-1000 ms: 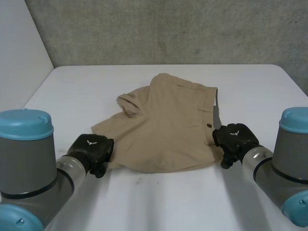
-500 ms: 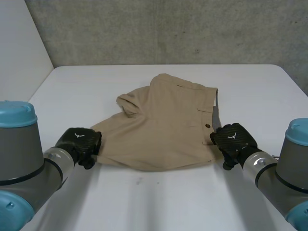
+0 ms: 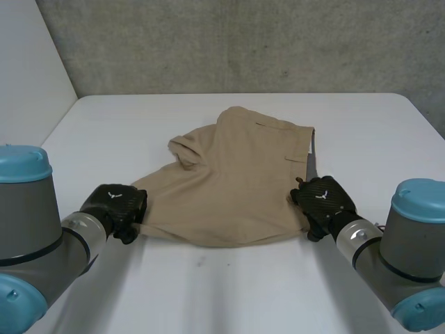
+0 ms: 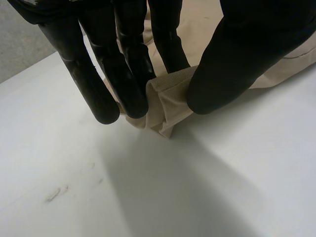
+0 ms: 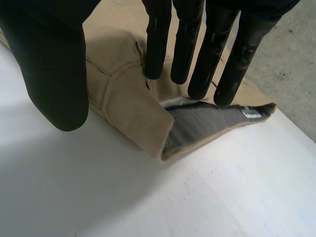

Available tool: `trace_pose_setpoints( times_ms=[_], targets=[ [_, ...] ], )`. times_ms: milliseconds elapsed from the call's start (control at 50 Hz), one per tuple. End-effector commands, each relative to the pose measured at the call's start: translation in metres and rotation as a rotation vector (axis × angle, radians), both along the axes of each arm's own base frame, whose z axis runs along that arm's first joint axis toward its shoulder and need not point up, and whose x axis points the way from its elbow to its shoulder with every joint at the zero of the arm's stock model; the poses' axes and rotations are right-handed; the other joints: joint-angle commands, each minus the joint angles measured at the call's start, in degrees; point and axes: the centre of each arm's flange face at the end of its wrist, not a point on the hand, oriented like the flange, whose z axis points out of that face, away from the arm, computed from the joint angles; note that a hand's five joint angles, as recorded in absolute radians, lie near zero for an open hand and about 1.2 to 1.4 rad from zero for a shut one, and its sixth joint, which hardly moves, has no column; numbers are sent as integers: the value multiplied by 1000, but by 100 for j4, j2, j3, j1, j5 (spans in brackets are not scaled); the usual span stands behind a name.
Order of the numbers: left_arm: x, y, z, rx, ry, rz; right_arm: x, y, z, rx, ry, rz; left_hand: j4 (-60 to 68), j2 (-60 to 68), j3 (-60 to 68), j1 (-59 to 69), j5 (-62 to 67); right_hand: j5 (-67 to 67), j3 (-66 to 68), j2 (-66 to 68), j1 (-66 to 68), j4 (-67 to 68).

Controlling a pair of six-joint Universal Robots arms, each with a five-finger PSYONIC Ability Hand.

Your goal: Fold the shorts.

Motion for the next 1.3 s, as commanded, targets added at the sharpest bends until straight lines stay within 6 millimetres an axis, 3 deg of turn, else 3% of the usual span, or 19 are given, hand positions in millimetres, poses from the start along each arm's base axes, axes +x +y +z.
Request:
trace_pose_setpoints(
  times_ms=[20, 160, 300, 340, 440, 560, 700, 800, 860, 900, 940, 960, 1020, 1040, 1080, 1120, 1160, 1200, 1300],
  targets=[
    [0, 0, 0, 1, 0, 0, 7, -3, -2, -30, -7, 15, 1162, 1137, 1199, 1623, 1474, 3787, 3837, 3893, 4355, 3858],
    [0, 1, 5, -8, 2, 0, 5, -15, 26, -120, -26, -19, 1162, 1137, 1199, 1623, 1474, 4383, 4433, 4488, 4951, 4454],
    [8, 28, 46, 2, -4, -20, -8, 6, 112, -212, 43, -43, 1162, 1137, 1199, 1623, 1474, 4383, 4433, 4488, 4951, 4454],
    [11, 36, 55, 16, -4, -25, -11, 14, 120, -178, 76, -34, 1162, 1137, 1199, 1623, 1474, 4383, 4433, 4488, 4951, 4454],
    [16, 62, 65, 94, 1, -77, -18, 35, 121, -41, 193, 4, 1162, 1137, 1199, 1623, 1474, 4383, 4433, 4488, 4951, 4454],
    [19, 75, 45, 206, -26, -99, -22, 53, 104, 66, 342, 81, 1162, 1137, 1199, 1623, 1474, 4383, 4433, 4488, 4951, 4454],
    [16, 59, 2, 363, -124, -103, -19, 42, 65, 160, 463, 130, 1162, 1137, 1199, 1623, 1474, 4383, 4433, 4488, 4951, 4454],
    [10, 24, 5, 282, -168, -73, -13, 13, 77, 82, 454, 58, 1162, 1137, 1199, 1623, 1474, 4383, 4433, 4488, 4951, 4454],
    [-3, -7, 26, 138, -159, -48, -5, -16, 101, -42, 384, -21, 1162, 1137, 1199, 1623, 1474, 4383, 4433, 4488, 4951, 4454],
    [-14, -35, 58, -26, -118, -20, 1, -30, 122, -130, 319, -61, 1162, 1137, 1199, 1623, 1474, 4383, 4433, 4488, 4951, 4454],
    [-22, -54, 86, -160, -68, 8, 12, -49, 162, -291, 203, -108, 1162, 1137, 1199, 1623, 1474, 4383, 4433, 4488, 4951, 4454],
    [-29, -71, 122, -322, 6, 37, 16, -55, 179, -356, 159, -123, 1162, 1137, 1199, 1623, 1474, 4383, 4433, 4488, 4951, 4454],
    [-43, -84, 182, -580, 148, 58, 23, -72, 250, -651, -31, -176, 1162, 1137, 1199, 1623, 1474, 4383, 4433, 4488, 4951, 4454],
    [-48, -87, 221, -743, 254, 76, 24, -74, 267, -729, -76, -185, 1162, 1137, 1199, 1623, 1474, 4383, 4433, 4488, 4951, 4454],
    [-49, -87, 254, -881, 366, 97, 23, -70, 313, -951, -211, -207, 1162, 1137, 1199, 1623, 1474, 4383, 4433, 4488, 4951, 4454],
    [-43, -84, 290, -1035, 494, 134, 21, -64, 337, -1095, -288, -219, 1162, 1137, 1199, 1623, 1474, 4383, 4433, 4488, 4951, 4454],
    [-41, -78, 304, -1092, 535, 145, 17, -56, 356, -1234, -365, -242, 1162, 1137, 1199, 1623, 1474, 4383, 4433, 4488, 4951, 4454],
    [-40, -77, 302, -1083, 537, 148, 17, -56, 353, -1243, -370, -243, 1162, 1137, 1199, 1623, 1474, 4383, 4433, 4488, 4951, 4454],
    [-41, -87, 264, -958, 474, 153, 27, -64, 302, -1038, -271, -206, 1162, 1137, 1199, 1623, 1474, 4383, 4433, 4488, 4951, 4454]
  ],
)
